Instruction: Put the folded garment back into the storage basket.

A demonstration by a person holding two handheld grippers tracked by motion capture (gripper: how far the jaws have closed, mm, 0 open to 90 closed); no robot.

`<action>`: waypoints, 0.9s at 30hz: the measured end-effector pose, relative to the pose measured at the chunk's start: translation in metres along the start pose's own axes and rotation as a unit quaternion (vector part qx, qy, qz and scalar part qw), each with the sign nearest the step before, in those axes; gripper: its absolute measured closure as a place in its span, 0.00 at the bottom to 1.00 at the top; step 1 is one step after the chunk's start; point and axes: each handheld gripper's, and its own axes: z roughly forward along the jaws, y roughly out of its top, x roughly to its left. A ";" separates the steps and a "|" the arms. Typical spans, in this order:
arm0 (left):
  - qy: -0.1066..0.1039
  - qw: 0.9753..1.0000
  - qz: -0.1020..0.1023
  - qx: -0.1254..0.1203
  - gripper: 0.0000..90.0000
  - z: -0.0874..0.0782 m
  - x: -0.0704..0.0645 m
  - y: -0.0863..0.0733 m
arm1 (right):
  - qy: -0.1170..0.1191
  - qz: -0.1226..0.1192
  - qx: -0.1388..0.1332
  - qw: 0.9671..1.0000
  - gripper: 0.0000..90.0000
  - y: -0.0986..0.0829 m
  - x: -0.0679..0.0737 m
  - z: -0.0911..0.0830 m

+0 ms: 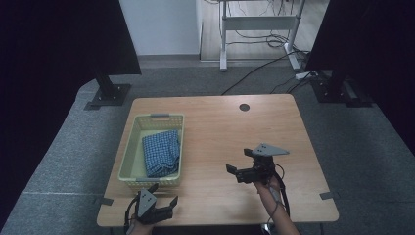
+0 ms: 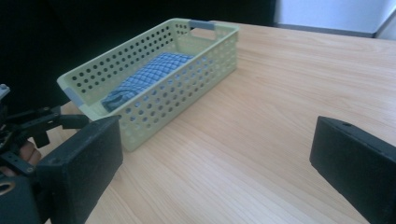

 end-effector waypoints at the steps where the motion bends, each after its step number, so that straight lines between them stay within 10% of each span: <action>1: 0.000 1.000 0.001 0.001 0.12 0.000 0.000 0.000 | -0.003 0.001 -0.003 1.000 0.02 -0.002 -0.002 -0.004; 27: 0.004 1.000 0.002 0.003 0.12 0.000 -0.001 0.000 | -0.093 0.074 -0.027 0.993 0.02 -0.084 -0.064 -0.083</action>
